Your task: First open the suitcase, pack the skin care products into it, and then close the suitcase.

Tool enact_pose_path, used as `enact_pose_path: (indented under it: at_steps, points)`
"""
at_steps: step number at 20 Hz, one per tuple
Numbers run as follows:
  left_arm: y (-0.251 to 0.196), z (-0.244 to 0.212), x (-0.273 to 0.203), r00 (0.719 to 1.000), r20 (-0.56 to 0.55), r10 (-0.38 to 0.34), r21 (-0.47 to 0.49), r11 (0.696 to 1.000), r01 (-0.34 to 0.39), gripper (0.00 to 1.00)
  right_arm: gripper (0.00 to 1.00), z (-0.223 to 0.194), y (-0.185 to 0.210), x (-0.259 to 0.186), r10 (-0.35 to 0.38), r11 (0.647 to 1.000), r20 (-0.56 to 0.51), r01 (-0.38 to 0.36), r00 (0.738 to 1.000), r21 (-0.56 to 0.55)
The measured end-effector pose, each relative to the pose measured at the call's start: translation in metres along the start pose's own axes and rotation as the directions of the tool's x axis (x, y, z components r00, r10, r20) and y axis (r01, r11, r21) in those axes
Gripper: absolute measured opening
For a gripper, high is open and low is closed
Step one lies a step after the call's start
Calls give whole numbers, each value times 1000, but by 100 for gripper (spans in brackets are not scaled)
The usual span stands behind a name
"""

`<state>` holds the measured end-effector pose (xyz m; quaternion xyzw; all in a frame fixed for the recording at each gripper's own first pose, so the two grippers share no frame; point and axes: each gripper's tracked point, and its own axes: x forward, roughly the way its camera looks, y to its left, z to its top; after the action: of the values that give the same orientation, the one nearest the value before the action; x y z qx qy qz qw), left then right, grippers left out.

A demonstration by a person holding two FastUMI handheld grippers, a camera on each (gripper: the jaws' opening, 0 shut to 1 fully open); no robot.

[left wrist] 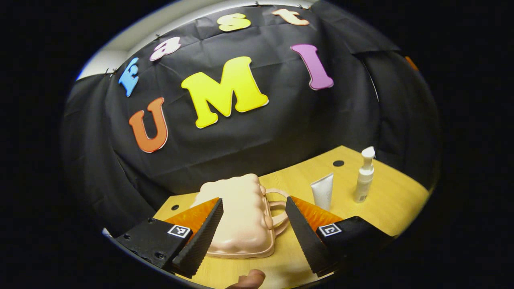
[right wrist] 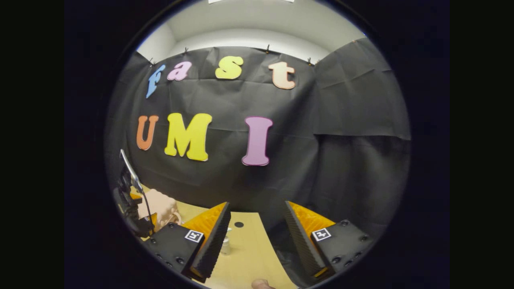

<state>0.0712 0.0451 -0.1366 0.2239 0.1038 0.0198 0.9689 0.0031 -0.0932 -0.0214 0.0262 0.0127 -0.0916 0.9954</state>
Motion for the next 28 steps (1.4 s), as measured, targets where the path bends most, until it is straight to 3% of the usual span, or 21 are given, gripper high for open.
enact_pose_path:
  at_steps: [2,4,6,9,11,15,18,22,24,25,28]
  points:
    - [-11,-9,13,1000,20,-18,138,990,15,99,79,0,-10,-1,-42,999,-5,42,999,28]
    - [-16,-21,20,999,18,-32,301,953,25,98,79,-9,-15,-2,-90,995,-21,91,996,32]
    - [-28,-37,38,997,18,-69,452,890,53,98,79,-15,-14,-8,-138,990,-33,139,990,26]
    - [-37,-49,55,992,55,-111,649,759,49,97,79,-28,0,-21,-174,985,-50,174,984,-7]
    - [-35,-47,54,992,93,-90,717,697,-4,97,79,-34,9,-32,-185,983,-53,184,981,-28]
    - [-29,-55,63,997,69,-16,788,614,-45,97,80,-36,20,-42,-154,986,-47,151,987,-64]
    - [-27,-63,78,999,29,44,847,530,-48,80,79,-33,20,-34,-90,993,-38,86,995,-85]
    - [-31,-67,92,996,4,86,867,497,-46,62,80,-44,9,-9,-6,998,-66,2,998,-70]
    - [-36,-82,96,994,-79,79,857,515,27,49,79,-54,3,3,29,998,-94,-33,995,-47]
    - [-36,-83,96,992,-97,84,860,509,41,31,79,-59,0,8,43,999,-106,-46,993,-28]
    - [-35,-74,96,992,-96,77,865,499,45,16,80,-72,-9,23,63,998,-140,-63,988,2]
